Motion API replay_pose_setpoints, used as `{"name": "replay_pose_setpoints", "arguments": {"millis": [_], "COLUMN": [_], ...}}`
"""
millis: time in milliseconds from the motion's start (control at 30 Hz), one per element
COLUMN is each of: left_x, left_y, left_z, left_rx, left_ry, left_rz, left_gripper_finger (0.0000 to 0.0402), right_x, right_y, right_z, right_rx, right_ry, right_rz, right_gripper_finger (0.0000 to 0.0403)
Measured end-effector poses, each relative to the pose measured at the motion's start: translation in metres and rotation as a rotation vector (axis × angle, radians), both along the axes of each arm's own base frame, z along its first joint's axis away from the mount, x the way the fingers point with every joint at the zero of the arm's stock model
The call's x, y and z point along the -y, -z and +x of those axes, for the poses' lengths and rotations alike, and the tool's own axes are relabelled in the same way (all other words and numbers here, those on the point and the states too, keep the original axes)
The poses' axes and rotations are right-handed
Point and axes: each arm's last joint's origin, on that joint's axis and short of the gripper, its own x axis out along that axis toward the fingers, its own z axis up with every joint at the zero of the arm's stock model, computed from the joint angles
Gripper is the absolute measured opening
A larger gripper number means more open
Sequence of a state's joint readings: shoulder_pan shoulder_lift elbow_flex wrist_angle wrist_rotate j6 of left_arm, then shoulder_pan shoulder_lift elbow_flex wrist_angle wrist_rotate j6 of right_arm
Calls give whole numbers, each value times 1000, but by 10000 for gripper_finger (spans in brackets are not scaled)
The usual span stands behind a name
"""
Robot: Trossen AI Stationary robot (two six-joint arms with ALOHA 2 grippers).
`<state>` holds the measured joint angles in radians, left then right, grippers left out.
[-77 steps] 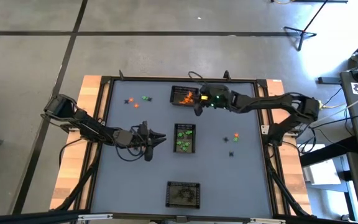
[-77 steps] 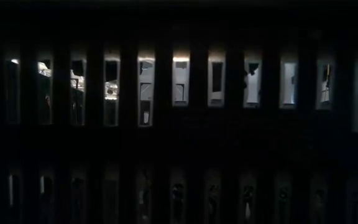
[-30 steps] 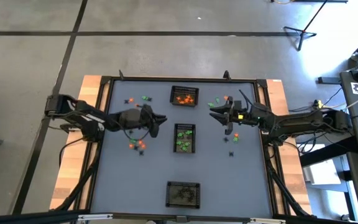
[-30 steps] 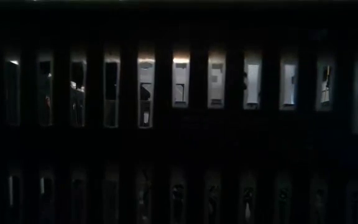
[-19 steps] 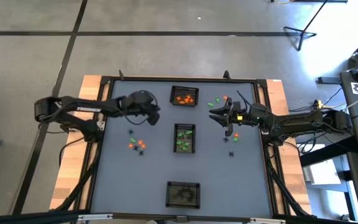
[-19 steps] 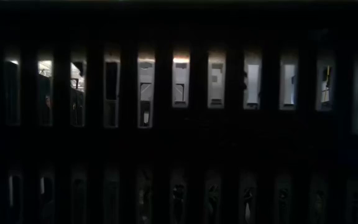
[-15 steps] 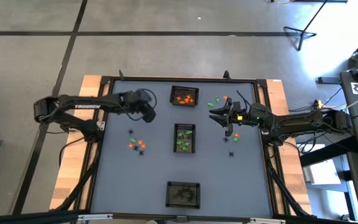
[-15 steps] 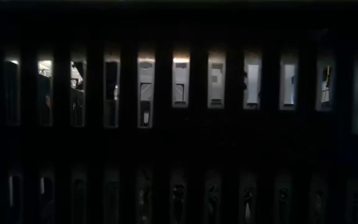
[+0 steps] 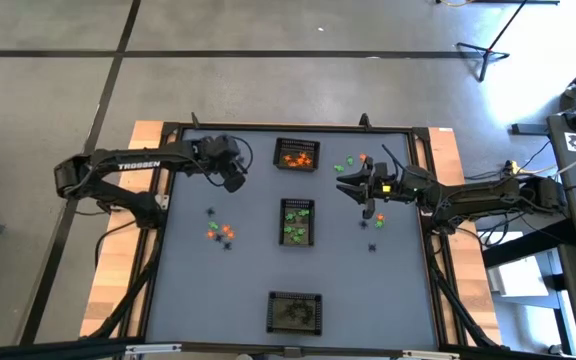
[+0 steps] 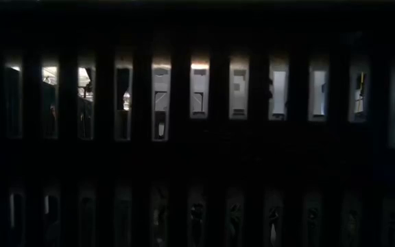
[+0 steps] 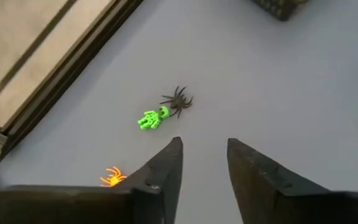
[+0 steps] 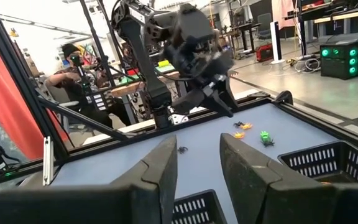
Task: Sort Halloween decoration
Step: Put the green skeleton toy into the center black bin
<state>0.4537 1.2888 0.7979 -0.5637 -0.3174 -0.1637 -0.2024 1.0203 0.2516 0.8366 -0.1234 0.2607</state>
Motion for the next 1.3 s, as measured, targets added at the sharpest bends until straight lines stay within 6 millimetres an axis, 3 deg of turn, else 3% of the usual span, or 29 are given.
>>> {"name": "replay_pose_setpoints", "arguments": {"millis": [300, 567, 833, 1000, 1300], "left_x": [-36, -59, -78, -89, -111], "left_y": [21, 38, 43, 60, 78], "left_z": [-11, -13, 4, 15, 19], "left_rx": [-94, -230, -357, -482, -510], "left_ry": [-57, 49, 215, 286, 366], "left_rz": [-59, -57, -41, -85, -176], "left_gripper_finger": [182, 185, 185, 185, 183], "right_x": [0, 0, 0, 0, 0], "right_y": [-1, -1, -1, 0, 3], "right_z": [0, 0, 0, 0, 0], "right_rx": [8, 7, 7, -1, -35], "right_ry": [1, 4, 4, 4, 4], "right_rz": [-2, -4, -5, -3, 0], "right_gripper_finger": [119, 119, 119, 119, 119]}}
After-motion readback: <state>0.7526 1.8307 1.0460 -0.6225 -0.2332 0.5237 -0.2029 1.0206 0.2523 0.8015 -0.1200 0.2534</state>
